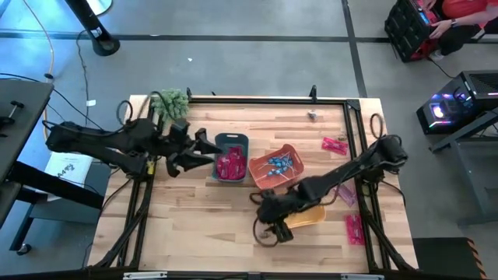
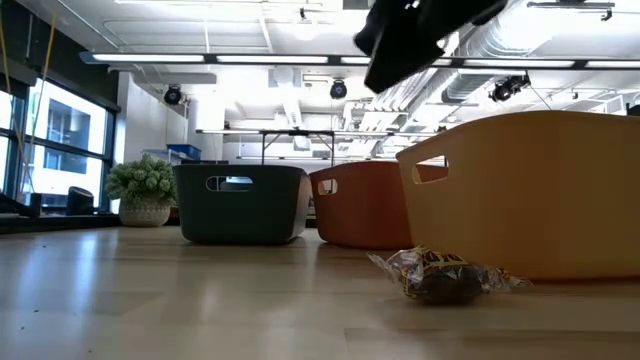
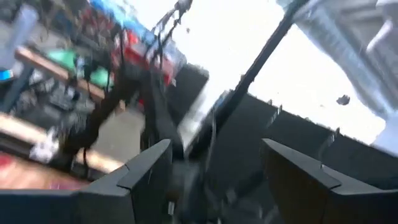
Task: Sort candy
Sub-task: Put the bottom yellow candy into the yellow bin
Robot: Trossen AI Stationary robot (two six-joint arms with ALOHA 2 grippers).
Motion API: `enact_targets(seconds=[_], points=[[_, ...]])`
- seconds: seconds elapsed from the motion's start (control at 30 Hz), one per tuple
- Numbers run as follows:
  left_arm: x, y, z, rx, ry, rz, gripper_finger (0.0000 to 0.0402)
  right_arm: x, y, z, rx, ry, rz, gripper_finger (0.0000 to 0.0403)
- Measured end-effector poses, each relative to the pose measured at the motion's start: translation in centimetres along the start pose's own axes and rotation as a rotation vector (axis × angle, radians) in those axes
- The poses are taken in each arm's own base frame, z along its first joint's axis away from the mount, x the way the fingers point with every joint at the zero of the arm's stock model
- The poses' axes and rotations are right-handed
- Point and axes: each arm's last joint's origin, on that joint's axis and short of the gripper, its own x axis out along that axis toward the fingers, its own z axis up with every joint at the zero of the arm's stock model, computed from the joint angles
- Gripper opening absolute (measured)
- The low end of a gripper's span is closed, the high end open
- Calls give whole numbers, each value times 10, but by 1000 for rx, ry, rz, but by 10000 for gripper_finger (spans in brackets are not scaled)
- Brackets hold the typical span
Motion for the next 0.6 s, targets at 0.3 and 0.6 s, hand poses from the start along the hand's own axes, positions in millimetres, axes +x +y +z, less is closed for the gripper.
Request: enact_targets(seconds=[0.3,0.6], points=[[-7,-14,0,45,-73,57,239,45,27,0,-103,131,39,234],[-6,-15,-13,59,28,67,239,72,31,6,-2,196,-11,234]])
